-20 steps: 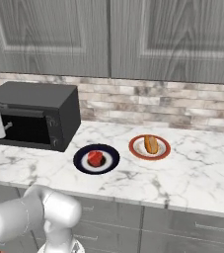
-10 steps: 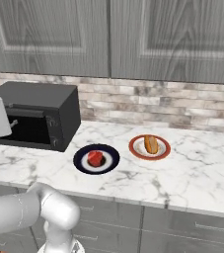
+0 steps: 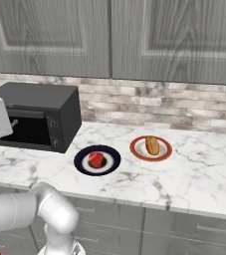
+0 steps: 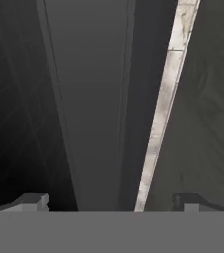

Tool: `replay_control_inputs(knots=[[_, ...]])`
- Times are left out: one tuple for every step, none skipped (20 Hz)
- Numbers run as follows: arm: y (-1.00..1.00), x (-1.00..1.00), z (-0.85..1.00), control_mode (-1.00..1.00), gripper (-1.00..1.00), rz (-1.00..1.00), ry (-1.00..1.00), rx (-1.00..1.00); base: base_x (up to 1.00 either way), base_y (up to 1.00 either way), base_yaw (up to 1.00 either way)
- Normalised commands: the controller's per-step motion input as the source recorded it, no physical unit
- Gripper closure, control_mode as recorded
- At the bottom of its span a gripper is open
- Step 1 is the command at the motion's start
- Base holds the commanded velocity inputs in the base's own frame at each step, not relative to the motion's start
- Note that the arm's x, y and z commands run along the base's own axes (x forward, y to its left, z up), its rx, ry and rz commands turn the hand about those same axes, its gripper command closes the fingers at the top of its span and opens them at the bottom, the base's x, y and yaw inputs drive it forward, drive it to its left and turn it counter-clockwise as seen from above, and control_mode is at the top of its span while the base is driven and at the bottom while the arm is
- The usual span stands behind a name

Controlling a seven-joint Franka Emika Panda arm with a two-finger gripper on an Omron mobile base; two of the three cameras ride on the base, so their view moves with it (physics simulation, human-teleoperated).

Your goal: Open the toaster oven door. Place the hotdog bun on the top rack in the toaster oven and place the steak on the bottom rack.

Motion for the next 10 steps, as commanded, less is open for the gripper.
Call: replay_control_inputs(knots=[[0.24,0.27,-0.11,-1.0,-1.0,0.09,-0.02,0.01,0.0,0.0,0.0],[0.25,0.27,-0.1,-1.0,-1.0,0.07,0.0,0.04,0.0,0.0,0.0],[0.24,0.27,-0.12,-1.0,-1.0,0.07,0.0,0.04,0.0,0.0,0.0],[0.24,0.27,-0.14,-1.0,-1.0,0.06,0.0,0.02,0.0,0.0,0.0],[0.2,0.27,-0.12,-1.0,-1.0,0.05,0.0,0.01,0.0,0.0,0.0],[0.17,0.25,-0.12,-1.0,-1.0,0.04,-0.01,0.02,0.0,0.0,0.0],[0.14,0.24,-0.08,-1.0,-1.0,0.04,-0.01,0.03,0.0,0.0,0.0],[0.16,0.22,-0.11,-1.0,-1.0,0.03,0.0,0.03,0.0,0.0,0.0],[0.14,0.21,-0.13,-1.0,-1.0,0.01,-0.01,0.01,0.0,0.0,0.0],[0.1,0.24,-0.1,-1.0,-1.0,0.02,0.0,0.01,0.0,0.0,0.0]])
